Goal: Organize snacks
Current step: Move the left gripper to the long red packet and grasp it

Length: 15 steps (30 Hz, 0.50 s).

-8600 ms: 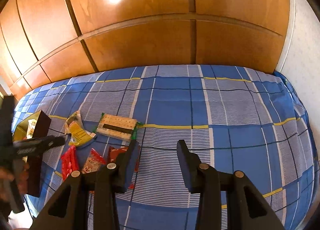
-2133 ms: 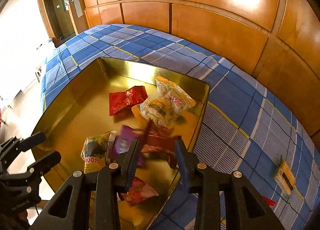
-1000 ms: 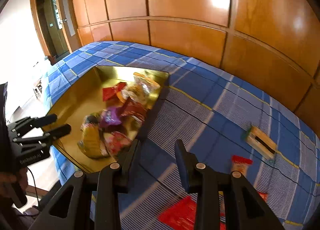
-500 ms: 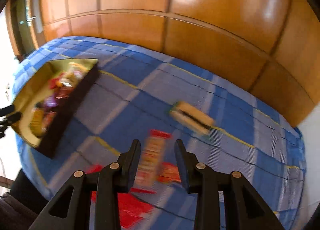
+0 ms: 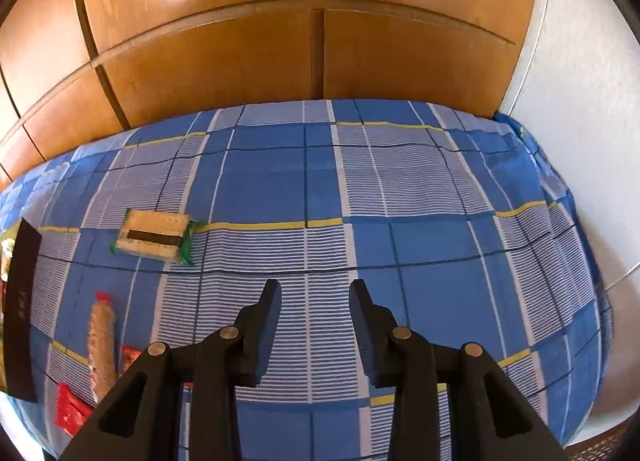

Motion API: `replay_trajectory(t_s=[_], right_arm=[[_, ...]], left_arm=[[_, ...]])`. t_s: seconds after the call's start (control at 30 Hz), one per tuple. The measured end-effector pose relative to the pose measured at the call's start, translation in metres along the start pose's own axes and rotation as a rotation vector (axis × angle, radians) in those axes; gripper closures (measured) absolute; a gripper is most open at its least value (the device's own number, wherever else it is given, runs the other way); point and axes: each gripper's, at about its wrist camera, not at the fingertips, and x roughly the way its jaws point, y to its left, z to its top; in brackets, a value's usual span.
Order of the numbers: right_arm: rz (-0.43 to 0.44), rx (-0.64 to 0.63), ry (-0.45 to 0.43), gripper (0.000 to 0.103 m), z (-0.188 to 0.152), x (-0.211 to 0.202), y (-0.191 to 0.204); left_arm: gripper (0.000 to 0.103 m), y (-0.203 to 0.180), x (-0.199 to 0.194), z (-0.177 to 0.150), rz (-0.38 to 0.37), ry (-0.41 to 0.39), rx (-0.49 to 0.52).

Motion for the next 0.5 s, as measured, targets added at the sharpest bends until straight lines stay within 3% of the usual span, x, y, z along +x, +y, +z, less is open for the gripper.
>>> replay_trajectory(t_s=[0.27,0.5], right_arm=[[0.011,-0.033,-0.009,0.067,0.000,-0.002,0.009],[0.019,0.008,-0.004,0.067,0.000,-0.002,0.003]], left_arm=[[0.042,-0.032,0.002,0.006,-0.045,0.008,0.080],[0.042,-0.076,0.002,0.013,-0.155,0.013,0.190]])
